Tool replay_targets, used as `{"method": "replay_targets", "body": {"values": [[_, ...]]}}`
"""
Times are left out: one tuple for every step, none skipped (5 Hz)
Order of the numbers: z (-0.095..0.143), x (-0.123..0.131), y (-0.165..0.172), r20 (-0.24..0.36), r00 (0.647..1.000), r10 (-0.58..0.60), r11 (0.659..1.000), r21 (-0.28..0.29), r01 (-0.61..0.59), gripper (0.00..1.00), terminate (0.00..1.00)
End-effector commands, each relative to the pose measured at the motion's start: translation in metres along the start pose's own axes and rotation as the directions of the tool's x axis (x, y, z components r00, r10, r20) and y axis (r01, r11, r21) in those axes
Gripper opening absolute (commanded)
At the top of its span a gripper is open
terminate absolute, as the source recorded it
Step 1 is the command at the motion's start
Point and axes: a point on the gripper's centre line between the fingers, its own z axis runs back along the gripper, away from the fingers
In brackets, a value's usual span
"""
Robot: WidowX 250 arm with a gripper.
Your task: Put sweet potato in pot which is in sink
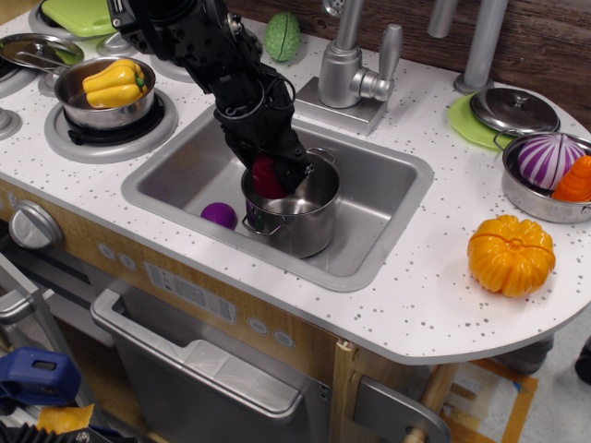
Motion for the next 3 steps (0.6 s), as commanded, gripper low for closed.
{"method": "replay_targets", "body": {"values": [[0.0065,0.0217,-0.0044,0.051,0.998,-0.030,0.999,0.032,0.028,1.00,0.00],[0.0065,0.0217,-0.0044,0.051,0.998,-0.030,0.999,0.032,0.028,1.00,0.00],[0.0065,0.0217,-0.0044,0.051,0.998,-0.030,0.999,0.032,0.028,1.00,1.00]]}}
